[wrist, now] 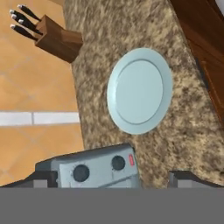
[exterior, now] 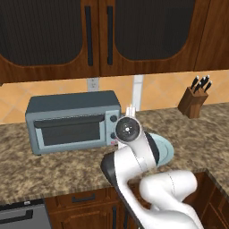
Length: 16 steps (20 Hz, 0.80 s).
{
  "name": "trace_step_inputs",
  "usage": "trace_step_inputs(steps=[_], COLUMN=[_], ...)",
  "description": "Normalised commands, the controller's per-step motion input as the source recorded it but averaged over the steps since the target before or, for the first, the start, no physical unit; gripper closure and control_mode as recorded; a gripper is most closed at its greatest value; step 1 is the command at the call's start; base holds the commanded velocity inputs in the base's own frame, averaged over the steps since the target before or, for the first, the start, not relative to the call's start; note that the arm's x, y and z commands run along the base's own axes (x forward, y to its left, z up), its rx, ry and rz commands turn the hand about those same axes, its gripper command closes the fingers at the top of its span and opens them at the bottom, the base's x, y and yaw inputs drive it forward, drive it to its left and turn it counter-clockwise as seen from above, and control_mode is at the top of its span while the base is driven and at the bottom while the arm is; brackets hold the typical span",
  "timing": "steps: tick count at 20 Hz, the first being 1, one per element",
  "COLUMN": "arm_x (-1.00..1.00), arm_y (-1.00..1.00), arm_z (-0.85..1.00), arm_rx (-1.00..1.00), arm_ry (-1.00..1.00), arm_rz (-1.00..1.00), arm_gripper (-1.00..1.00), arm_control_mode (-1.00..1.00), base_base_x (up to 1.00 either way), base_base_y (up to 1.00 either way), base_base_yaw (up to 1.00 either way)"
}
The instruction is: Pick up the kebab skewer and baguette bread, and place them inside the toaster oven. Close the toaster oven door and start by setting the timer.
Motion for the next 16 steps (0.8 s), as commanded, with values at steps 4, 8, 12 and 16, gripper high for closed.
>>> trace_step_inputs(steps=[4, 8, 12, 16], arm_x=[-0.18, -0.01, 0.0, 0.0], arm_y=[-0.5, -0.38, -0.08, 0.01], arm_z=[-0.04, -0.3, -0.27, -0.44], arm_rx=[0.48, 0.4, 0.27, 0.28], arm_ry=[-0.04, -0.08, -0.05, -0.15], arm_rz=[-0.37, -0.23, -0.1, -0.13], arm_gripper=[-1.0, -1.0, -1.0, -1.0], arm_control_mode=[-1.0, -1.0, -1.0, -1.0], base_base_x=[0.0, 0.0, 0.0, 0.0], base_base_y=[0.0, 0.0, 0.0, 0.0], base_base_yaw=[0.0, 0.0, 0.0, 0.0])
